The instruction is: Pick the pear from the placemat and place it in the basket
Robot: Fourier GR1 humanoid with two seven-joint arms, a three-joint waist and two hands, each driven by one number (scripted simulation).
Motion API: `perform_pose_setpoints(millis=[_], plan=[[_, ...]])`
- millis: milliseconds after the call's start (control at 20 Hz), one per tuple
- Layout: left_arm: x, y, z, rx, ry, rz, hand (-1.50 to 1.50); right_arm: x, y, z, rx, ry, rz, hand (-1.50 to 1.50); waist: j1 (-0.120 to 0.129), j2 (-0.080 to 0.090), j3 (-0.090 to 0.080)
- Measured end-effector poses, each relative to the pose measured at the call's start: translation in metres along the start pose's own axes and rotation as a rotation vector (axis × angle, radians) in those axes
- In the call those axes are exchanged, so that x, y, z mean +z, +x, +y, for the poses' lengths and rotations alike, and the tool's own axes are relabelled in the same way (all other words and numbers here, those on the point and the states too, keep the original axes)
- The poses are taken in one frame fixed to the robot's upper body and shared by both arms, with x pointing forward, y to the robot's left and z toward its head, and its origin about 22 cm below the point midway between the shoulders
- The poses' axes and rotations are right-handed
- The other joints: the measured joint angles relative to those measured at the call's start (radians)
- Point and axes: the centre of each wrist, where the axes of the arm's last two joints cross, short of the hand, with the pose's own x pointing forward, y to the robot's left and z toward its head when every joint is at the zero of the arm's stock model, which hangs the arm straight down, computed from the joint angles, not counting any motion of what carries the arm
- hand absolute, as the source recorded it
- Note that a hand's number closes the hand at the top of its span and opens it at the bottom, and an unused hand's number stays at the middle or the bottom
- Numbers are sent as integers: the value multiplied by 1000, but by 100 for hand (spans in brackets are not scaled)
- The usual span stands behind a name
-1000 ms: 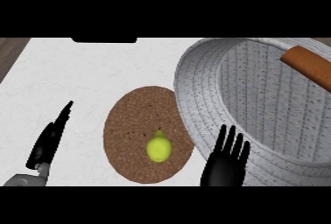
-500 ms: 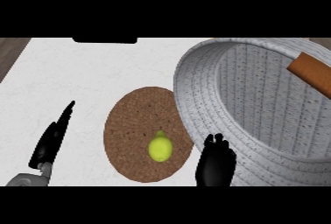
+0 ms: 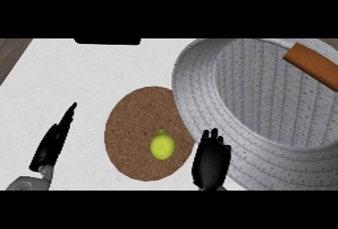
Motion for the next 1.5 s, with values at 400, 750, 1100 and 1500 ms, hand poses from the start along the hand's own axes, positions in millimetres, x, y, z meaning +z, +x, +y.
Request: perform_pose_setpoints(millis=[400,750,1100,1500], plan=[[3,-10,10,-2,21,46,0,-69,-89,1,553,-416,-416,150,-32,-19,-2],[8,-20,16,5,44,83,0,-100,-138,-76,719,-748,-802,150,-74,-32,1],[16,-32,23,16,72,104,0,-49,-153,-169,598,-973,-1102,150,-116,-35,6],[23,-36,26,31,88,105,0,-5,-175,-214,596,-962,-1254,150,-134,-28,9]])
